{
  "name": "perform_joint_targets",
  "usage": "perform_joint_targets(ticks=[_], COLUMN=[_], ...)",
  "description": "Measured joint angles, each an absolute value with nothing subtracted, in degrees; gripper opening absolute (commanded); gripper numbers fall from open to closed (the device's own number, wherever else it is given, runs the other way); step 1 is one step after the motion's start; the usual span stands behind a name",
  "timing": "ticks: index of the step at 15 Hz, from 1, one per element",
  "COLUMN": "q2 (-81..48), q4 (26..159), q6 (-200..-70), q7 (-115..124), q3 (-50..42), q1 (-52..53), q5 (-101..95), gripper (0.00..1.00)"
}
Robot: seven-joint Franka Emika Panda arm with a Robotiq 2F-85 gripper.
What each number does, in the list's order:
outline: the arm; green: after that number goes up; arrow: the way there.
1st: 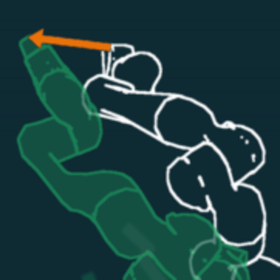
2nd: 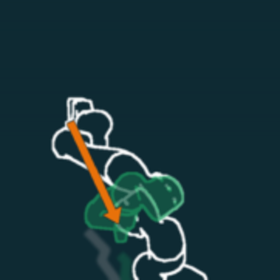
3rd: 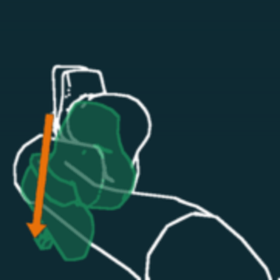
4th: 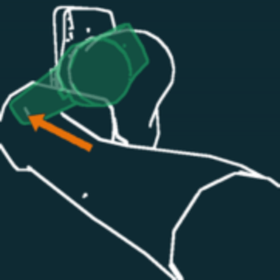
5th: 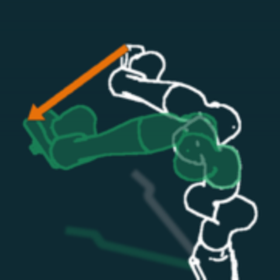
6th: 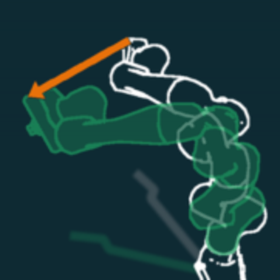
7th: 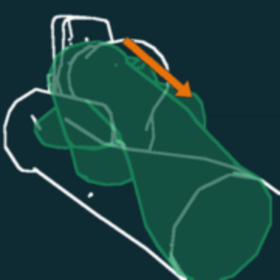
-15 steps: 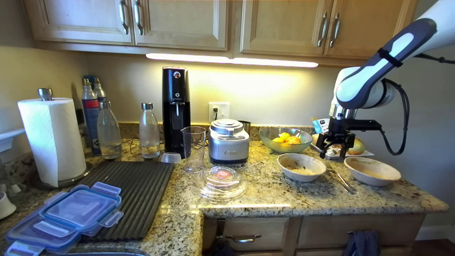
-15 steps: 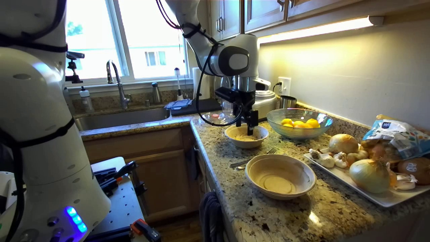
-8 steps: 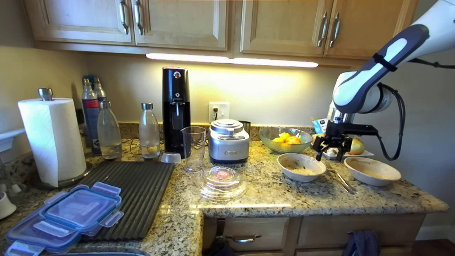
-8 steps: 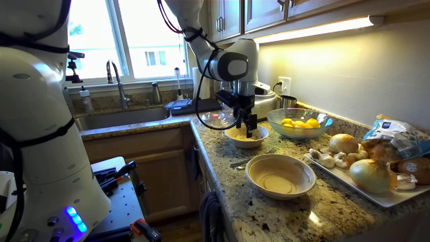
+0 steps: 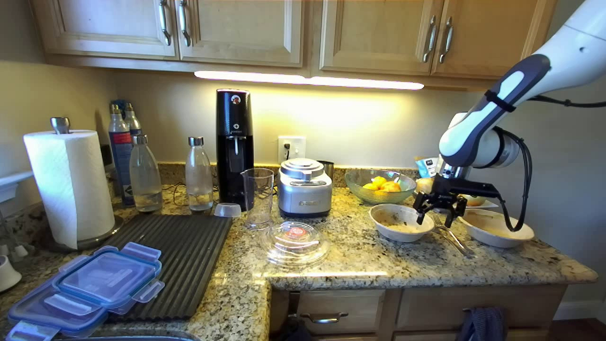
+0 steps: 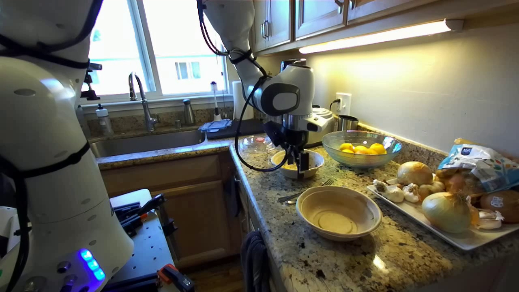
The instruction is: Put the bowl on the left inside the bowl on the right then place the forks inside it
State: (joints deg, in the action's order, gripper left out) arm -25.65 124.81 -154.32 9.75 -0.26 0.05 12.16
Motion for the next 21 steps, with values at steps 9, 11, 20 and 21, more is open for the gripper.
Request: perform_joint_targets(ticks=[9,11,20,21], q2=[-27.8,-27.8,-22.9,-22.0], q4=[124.8,124.8,129.2,130.1], q6=[-157.9,-158.5,-163.3,-163.5], q7=[9.0,9.0,1.8,-0.2], q3=[3.2,3.4,8.2,9.3], q1=[-2.5,-2.5,-7.2,-8.4], q5=[19.5,19.8,26.3,27.9], gripper=[0.27,0.15,0.07,0.07])
